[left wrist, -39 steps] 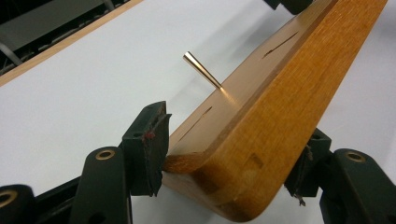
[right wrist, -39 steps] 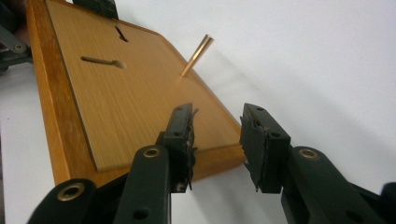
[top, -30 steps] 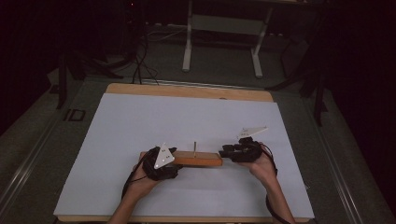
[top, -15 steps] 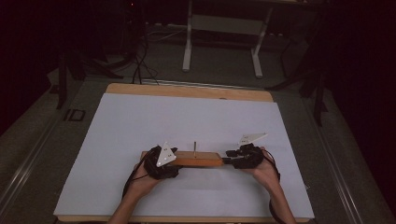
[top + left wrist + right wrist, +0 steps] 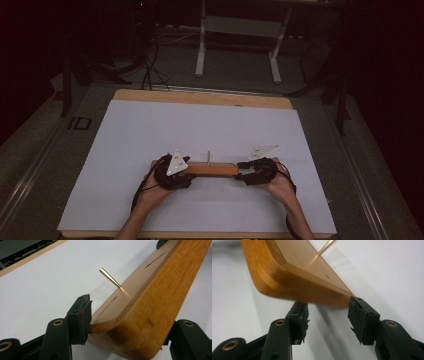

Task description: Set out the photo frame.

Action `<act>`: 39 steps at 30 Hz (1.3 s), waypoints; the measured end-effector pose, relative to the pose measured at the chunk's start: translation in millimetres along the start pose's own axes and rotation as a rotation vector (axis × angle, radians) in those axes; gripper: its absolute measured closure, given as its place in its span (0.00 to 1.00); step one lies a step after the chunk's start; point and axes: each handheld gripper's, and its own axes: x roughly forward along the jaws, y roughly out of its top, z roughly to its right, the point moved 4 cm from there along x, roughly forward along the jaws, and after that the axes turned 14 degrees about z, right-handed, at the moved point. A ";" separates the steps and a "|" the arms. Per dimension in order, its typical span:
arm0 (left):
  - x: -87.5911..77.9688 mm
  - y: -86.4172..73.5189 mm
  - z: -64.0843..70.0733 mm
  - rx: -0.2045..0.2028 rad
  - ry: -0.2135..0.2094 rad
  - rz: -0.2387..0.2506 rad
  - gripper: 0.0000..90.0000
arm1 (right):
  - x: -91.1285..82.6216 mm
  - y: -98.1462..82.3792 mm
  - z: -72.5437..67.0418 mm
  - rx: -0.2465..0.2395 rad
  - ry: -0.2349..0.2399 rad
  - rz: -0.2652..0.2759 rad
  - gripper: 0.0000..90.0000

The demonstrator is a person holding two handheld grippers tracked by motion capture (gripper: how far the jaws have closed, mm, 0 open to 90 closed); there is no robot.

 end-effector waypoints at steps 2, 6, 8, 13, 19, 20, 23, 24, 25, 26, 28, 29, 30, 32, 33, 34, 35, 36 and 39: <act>0.3 -0.2 -0.8 -0.002 0.000 0.001 0.47 | 2.7 2.2 -1.0 -0.012 0.004 0.009 0.53; 1.7 -0.8 -2.9 -0.017 0.004 0.004 0.47 | 8.5 4.9 -1.9 -0.031 -0.002 0.027 0.49; 2.0 -1.0 -4.1 -0.022 0.005 0.004 0.47 | 10.4 5.7 -1.2 -0.037 -0.007 0.034 0.49; 3.0 -1.3 -5.8 -0.033 0.003 0.009 0.47 | 14.7 8.6 -0.7 -0.050 -0.014 0.063 0.47; 4.1 -2.3 -7.2 -0.042 -0.002 0.008 0.47 | 22.5 12.3 -2.6 -0.062 0.004 0.087 0.48; 4.0 -2.4 -7.5 -0.044 -0.005 0.008 0.47 | 23.8 12.2 -2.7 -0.062 0.005 0.090 0.48; 3.5 -2.6 -8.1 -0.052 -0.013 0.012 0.48 | 24.8 12.2 -2.5 -0.061 0.004 0.093 0.49; 3.3 -2.6 -8.2 -0.052 -0.015 0.012 0.48 | 24.6 12.3 -2.3 -0.064 0.003 0.096 0.50; 3.0 -2.6 -8.3 -0.054 -0.018 0.012 0.49 | 24.1 12.4 -2.1 -0.064 0.004 0.101 0.50; 2.7 -2.7 -8.4 -0.055 -0.022 0.014 0.49 | 23.4 12.6 -1.8 -0.065 0.004 0.103 0.51; 2.0 -2.8 -8.9 -0.054 -0.029 0.013 0.50 | 21.7 12.7 -1.1 -0.060 0.001 0.110 0.52; 1.6 -2.9 -9.3 -0.050 -0.033 0.011 0.51 | 21.0 12.9 -0.7 -0.058 0.001 0.115 0.52; 1.5 -3.0 -9.4 -0.050 -0.036 0.012 0.51 | 20.5 12.9 -0.4 -0.058 0.001 0.115 0.52; 1.2 -3.1 -9.6 -0.049 -0.040 0.013 0.51 | 20.4 12.8 -0.6 -0.059 0.002 0.116 0.52; 1.0 -3.2 -9.7 -0.047 -0.042 0.013 0.52 | 20.4 12.7 -0.6 -0.060 0.003 0.116 0.52; 1.0 -3.2 -9.7 -0.047 -0.042 0.013 0.52 | 20.4 12.7 -0.6 -0.062 0.002 0.117 0.52; 0.9 -3.3 -10.0 -0.048 -0.047 0.017 0.52 | 20.5 12.7 -0.7 -0.064 0.001 0.118 0.52; 0.8 -3.4 -10.1 -0.048 -0.049 0.017 0.52 | 20.4 12.7 -0.7 -0.065 0.001 0.118 0.52; 0.3 -3.6 -10.8 -0.051 -0.057 0.021 0.52 | 20.4 12.5 -0.9 -0.070 0.000 0.119 0.52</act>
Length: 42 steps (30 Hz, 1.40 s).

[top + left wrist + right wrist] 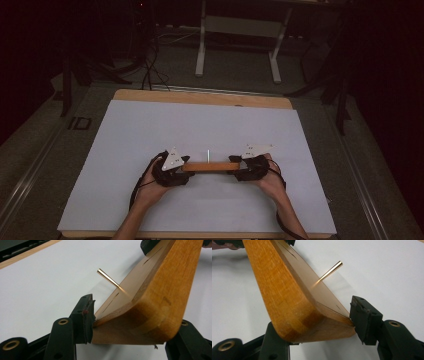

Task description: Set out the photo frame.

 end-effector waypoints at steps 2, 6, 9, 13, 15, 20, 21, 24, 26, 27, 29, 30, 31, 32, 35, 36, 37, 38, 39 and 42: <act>-0.5 -0.2 -0.5 -0.001 -0.006 0.001 0.52 | 0.0 -0.1 -0.1 -0.002 0.000 0.000 0.52; -2.2 -0.3 -2.2 -0.005 -0.021 0.004 0.53 | 0.0 -0.2 -0.1 -0.003 0.001 0.002 0.52; -3.6 -0.4 -3.1 0.011 -0.031 0.002 0.54 | 0.1 -0.3 0.0 -0.003 0.002 0.003 0.52; -4.6 -0.2 -3.8 0.028 -0.034 -0.005 0.56 | 0.2 -0.1 0.1 -0.003 0.003 0.003 0.53; -4.6 -0.1 -3.4 0.040 -0.031 -0.010 0.57 | 0.2 -0.1 -0.2 -0.005 0.002 0.002 0.53; -4.3 -0.1 -2.2 0.073 -0.016 -0.019 0.58 | 0.4 0.2 -1.1 -0.014 0.006 0.004 0.54; -4.3 -0.1 -2.1 0.080 -0.013 -0.021 0.58 | 0.4 0.5 -1.5 -0.022 0.006 0.003 0.54; -4.4 -0.2 -2.2 0.089 -0.010 -0.022 0.58 | 0.6 1.2 -3.5 -0.040 0.007 0.001 0.56; -4.3 -0.3 -1.4 0.099 -0.004 -0.023 0.58 | 0.6 1.5 -4.7 -0.049 0.006 0.001 0.57; -4.3 -0.2 -1.2 0.113 0.003 -0.028 0.58 | 0.6 1.7 -5.1 -0.056 0.008 0.002 0.58; -4.5 -0.1 -0.8 0.132 0.009 -0.033 0.58 | 0.7 2.1 -6.4 -0.065 0.012 0.002 0.59; -4.5 -0.1 -0.5 0.137 0.011 -0.034 0.59 | 0.8 2.6 -7.1 -0.074 0.014 0.001 0.60; -4.8 -0.1 -0.4 0.147 0.015 -0.036 0.59 | 0.7 2.8 -7.6 -0.074 0.017 -0.001 0.60; -4.9 0.0 -0.1 0.153 0.017 -0.035 0.59 | 0.8 3.1 -8.2 -0.076 0.021 0.000 0.60; -6.0 0.6 0.4 0.166 0.021 -0.033 0.60 | 0.0 4.2 -8.4 -0.078 0.034 0.005 0.62; -6.5 0.9 0.5 0.166 0.019 -0.033 0.60 | -0.4 4.5 -8.5 -0.076 0.037 0.007 0.62; -7.2 1.2 0.4 0.166 0.013 -0.032 0.60 | -0.8 4.9 -8.7 -0.072 0.041 0.011 0.63; -7.7 1.6 0.4 0.165 0.008 -0.029 0.61 | -1.4 5.2 -8.5 -0.071 0.045 0.015 0.63; -8.3 1.9 0.4 0.161 0.002 -0.028 0.62 | -2.0 5.5 -8.5 -0.066 0.048 0.018 0.63; -9.0 2.3 0.9 0.151 -0.017 -0.023 0.63 | -3.8 5.8 -7.8 -0.066 0.054 0.021 0.63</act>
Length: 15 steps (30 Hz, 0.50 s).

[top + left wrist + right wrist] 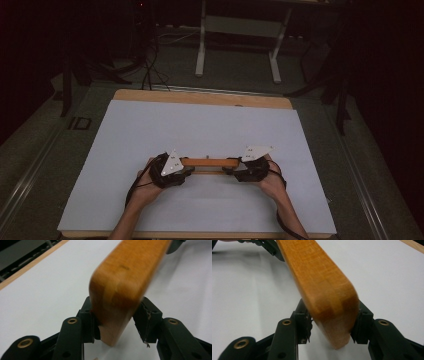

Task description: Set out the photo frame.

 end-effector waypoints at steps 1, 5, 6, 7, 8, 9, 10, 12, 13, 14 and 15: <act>0.0 0.1 0.2 0.002 -0.001 -0.002 0.63 | -0.3 0.0 -0.1 -0.003 0.000 -0.001 0.64; -0.8 0.7 0.0 0.005 -0.008 -0.005 0.64 | -0.8 0.5 -0.7 -0.012 -0.001 -0.004 0.64; -0.9 0.9 -0.1 0.004 -0.007 -0.004 0.64 | -0.9 0.8 -0.8 -0.013 -0.002 -0.004 0.64; -1.0 1.2 -0.1 0.002 -0.008 -0.001 0.64 | -1.1 1.1 -0.8 -0.015 -0.002 -0.004 0.64; -1.1 1.5 -0.1 -0.001 -0.008 0.001 0.64 | -1.3 1.7 -1.1 -0.016 -0.002 -0.003 0.64; -1.3 1.7 -0.2 -0.002 -0.008 0.002 0.64 | -1.5 2.3 -1.3 -0.018 -0.002 -0.002 0.64; -1.6 1.9 -0.3 -0.002 -0.008 0.002 0.64 | -1.7 2.7 -1.4 -0.019 -0.003 -0.001 0.64; -2.0 2.7 -0.5 -0.002 -0.008 0.006 0.64 | -2.7 4.2 -1.8 -0.023 -0.004 0.002 0.64; -2.4 3.2 -0.6 0.000 -0.008 0.007 0.64 | -3.0 4.7 -2.0 -0.023 -0.004 0.003 0.64; -2.8 3.7 -0.7 0.000 -0.008 0.009 0.64 | -3.4 5.4 -2.1 -0.026 -0.004 0.005 0.64; -3.0 4.1 -0.7 -0.001 -0.007 0.010 0.64 | -3.8 6.1 -2.3 -0.028 -0.004 0.008 0.64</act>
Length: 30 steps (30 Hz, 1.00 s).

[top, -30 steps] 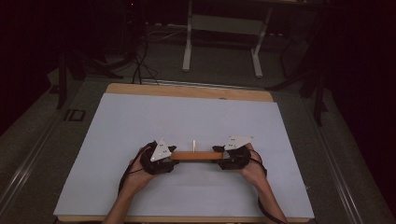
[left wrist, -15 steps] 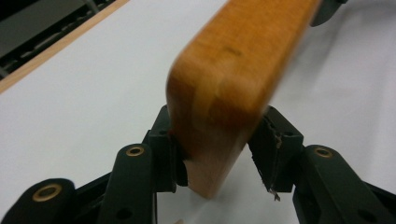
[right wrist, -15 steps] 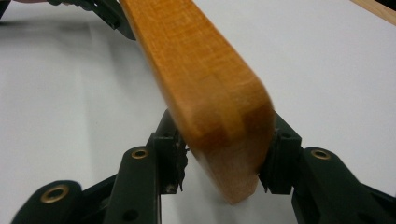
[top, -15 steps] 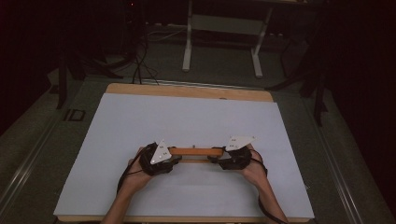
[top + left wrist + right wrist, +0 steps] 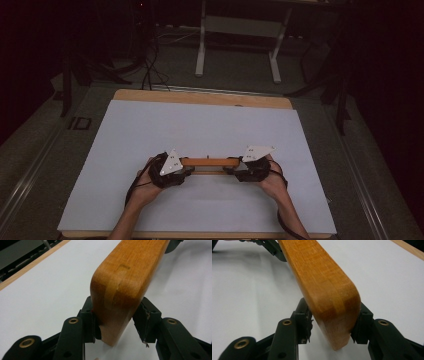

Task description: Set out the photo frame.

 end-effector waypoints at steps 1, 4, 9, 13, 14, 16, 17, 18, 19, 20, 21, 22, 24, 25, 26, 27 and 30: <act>0.0 0.3 0.1 -0.003 0.000 0.002 0.64 | -0.5 0.5 -0.2 0.000 -0.001 0.000 0.64; -0.6 1.4 0.2 0.000 -0.001 0.001 0.63 | -1.4 1.7 -0.5 -0.004 -0.002 0.002 0.64; -1.1 2.4 -0.2 -0.017 -0.006 0.008 0.63 | -3.4 3.9 -1.3 -0.002 0.001 0.007 0.64; -2.0 3.3 -0.8 -0.028 -0.010 0.012 0.63 | -4.9 5.9 -1.9 0.000 0.004 0.014 0.64; -2.2 3.6 -1.1 -0.032 -0.012 0.013 0.63 | -5.2 6.3 -1.9 0.003 0.005 0.017 0.64; -2.4 4.3 -1.4 -0.039 -0.015 0.016 0.63 | -6.1 6.9 -1.9 0.006 0.006 0.024 0.65; -2.7 4.6 -1.5 -0.041 -0.016 0.015 0.63 | -6.4 7.1 -2.1 0.009 0.007 0.024 0.65; -2.7 4.9 -1.4 -0.043 -0.016 0.017 0.63 | -6.6 7.4 -2.2 0.010 0.007 0.025 0.65; -2.8 5.1 -1.3 -0.045 -0.016 0.017 0.63 | -6.7 7.5 -2.2 0.010 0.008 0.026 0.65; -2.9 5.2 -1.4 -0.047 -0.017 0.017 0.63 | -6.8 7.6 -2.2 0.011 0.008 0.026 0.65; -2.9 5.3 -1.6 -0.051 -0.019 0.018 0.63 | -6.9 7.7 -2.3 0.012 0.008 0.026 0.65; -3.2 5.5 -1.9 -0.055 -0.020 0.018 0.63 | -7.0 7.8 -2.3 0.013 0.008 0.026 0.65; -3.3 5.8 -2.5 -0.063 -0.025 0.020 0.63 | -7.3 8.1 -2.2 0.016 0.009 0.028 0.65; -3.6 5.9 -2.8 -0.069 -0.028 0.020 0.63 | -7.5 8.2 -2.1 0.017 0.010 0.030 0.65; -3.6 6.0 -3.2 -0.080 -0.033 0.024 0.63 | -7.6 8.4 -2.1 0.021 0.011 0.035 0.65; -3.8 6.0 -3.4 -0.085 -0.036 0.025 0.63 | -8.0 8.6 -2.1 0.024 0.012 0.038 0.65; -3.8 6.2 -4.0 -0.093 -0.042 0.027 0.62 | -8.8 8.8 -2.0 0.030 0.013 0.038 0.65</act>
